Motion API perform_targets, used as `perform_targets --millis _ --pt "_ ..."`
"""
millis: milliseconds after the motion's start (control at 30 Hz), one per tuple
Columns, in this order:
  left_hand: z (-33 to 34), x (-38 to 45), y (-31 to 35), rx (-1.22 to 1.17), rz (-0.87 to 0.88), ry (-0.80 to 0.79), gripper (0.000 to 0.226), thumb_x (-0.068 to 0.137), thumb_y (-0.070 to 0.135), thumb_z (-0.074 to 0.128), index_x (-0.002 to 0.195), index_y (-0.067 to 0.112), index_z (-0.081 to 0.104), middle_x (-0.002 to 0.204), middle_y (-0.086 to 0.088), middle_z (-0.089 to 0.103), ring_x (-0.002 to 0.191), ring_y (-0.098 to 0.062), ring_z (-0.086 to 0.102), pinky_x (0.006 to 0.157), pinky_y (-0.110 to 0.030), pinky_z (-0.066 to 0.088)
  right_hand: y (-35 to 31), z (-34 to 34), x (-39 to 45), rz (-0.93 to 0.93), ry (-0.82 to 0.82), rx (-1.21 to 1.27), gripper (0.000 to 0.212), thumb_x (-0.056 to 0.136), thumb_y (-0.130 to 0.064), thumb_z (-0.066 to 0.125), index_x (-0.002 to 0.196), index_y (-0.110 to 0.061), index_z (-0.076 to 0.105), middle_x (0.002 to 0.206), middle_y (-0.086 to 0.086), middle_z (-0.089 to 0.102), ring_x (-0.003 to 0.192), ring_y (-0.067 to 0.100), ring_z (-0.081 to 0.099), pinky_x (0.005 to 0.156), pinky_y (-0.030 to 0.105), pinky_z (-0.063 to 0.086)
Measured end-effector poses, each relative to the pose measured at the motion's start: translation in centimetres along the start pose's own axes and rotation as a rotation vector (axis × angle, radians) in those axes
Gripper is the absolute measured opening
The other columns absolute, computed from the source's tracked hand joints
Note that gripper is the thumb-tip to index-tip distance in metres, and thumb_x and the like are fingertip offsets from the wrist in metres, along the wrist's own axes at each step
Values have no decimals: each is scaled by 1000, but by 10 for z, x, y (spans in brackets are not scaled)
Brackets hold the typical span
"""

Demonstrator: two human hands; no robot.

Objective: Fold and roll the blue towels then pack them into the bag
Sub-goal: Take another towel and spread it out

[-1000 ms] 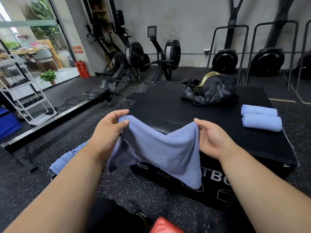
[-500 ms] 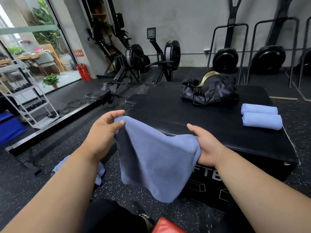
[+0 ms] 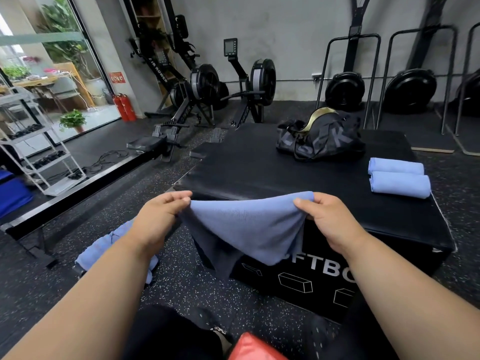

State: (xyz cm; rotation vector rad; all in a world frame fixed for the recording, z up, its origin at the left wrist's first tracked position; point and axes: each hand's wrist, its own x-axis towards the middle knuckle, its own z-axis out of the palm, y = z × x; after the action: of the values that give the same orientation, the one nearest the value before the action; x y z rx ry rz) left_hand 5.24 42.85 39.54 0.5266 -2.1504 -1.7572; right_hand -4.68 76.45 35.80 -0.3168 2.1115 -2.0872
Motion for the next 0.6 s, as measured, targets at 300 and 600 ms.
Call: perform_targets --millis 300,600 --pt "-1 13 -13 525 119 -260 30 97 23 77 125 33 73 109 20 78 101 6 70 96 -25 52 -3 -15 14 53 135 -95 21 96 -36 74 91 -17 81 93 7 81 98 33 76 93 52 59" --pt "6 37 -29 785 77 -233 14 95 37 77 85 28 78 53 17 61 45 0 46 53 -25 41 7 -21 34 211 81 -134 40 90 -44 80 84 -5 74 86 10 78 75 15 68 77 33 54"
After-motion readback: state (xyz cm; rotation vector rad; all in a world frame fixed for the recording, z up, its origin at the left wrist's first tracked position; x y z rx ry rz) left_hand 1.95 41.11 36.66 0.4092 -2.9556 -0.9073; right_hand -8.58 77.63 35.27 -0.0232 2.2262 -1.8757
